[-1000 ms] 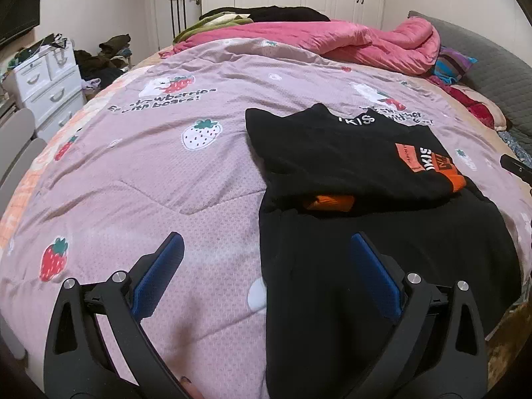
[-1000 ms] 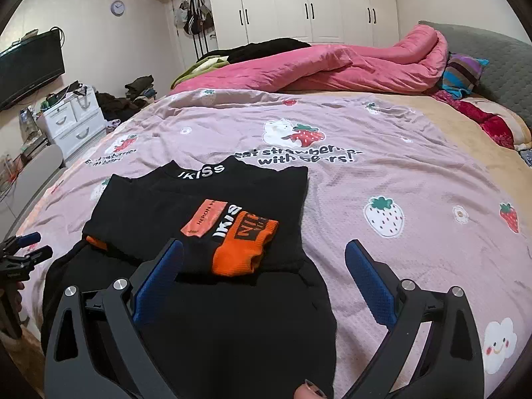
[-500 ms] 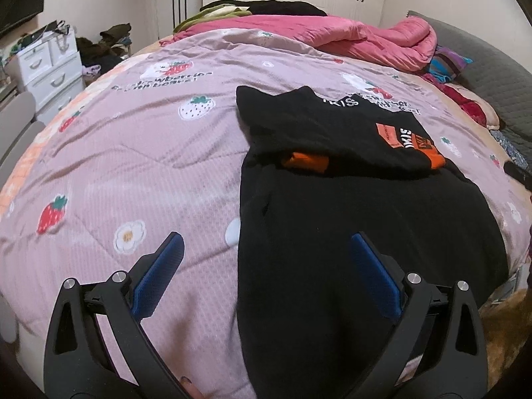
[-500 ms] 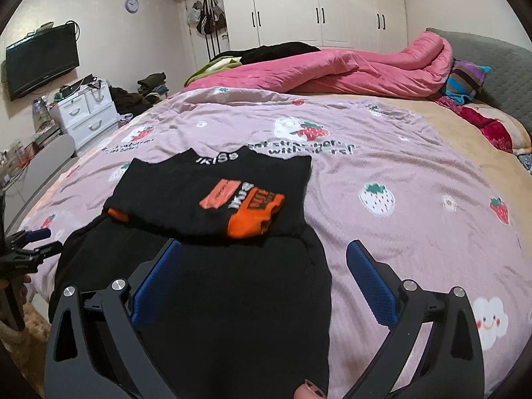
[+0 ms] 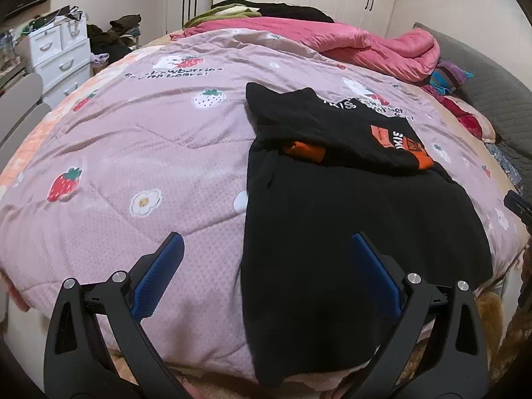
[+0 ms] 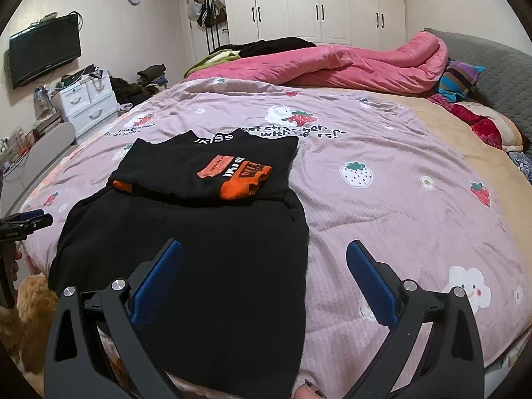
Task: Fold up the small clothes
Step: 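Move both grippers back to the sweatshirt hem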
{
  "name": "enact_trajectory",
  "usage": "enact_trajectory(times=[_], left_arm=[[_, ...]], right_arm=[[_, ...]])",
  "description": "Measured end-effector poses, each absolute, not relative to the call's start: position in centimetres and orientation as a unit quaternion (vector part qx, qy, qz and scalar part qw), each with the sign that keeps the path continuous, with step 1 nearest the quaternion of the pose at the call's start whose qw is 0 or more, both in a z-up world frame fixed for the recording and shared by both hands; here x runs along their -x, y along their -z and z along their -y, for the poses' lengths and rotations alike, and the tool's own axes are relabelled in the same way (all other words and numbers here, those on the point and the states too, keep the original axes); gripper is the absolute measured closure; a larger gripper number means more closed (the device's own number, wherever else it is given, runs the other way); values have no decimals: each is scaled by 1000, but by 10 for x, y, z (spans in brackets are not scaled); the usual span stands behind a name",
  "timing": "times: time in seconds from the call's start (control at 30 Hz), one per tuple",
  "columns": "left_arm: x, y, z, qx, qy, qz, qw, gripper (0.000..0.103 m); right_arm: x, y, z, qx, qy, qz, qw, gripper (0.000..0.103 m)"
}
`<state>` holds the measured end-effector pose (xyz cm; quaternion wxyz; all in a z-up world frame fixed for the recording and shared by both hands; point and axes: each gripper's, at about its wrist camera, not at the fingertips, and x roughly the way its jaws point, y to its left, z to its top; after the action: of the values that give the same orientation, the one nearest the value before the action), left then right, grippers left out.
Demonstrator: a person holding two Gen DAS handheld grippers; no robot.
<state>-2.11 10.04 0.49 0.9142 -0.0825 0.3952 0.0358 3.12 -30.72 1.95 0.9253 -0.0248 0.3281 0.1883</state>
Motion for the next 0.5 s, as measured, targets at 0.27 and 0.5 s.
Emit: enact_trajectory(times=[0.27,0.5], left_arm=[[36,1,-94,85,-33,-401,911,9],[46,6,-92,86,-30,-407,909,9]], right_arm=[[-16,-11,315,17,-186,-338,922,5],[-6,1,314,23,-185,-353,917,5]])
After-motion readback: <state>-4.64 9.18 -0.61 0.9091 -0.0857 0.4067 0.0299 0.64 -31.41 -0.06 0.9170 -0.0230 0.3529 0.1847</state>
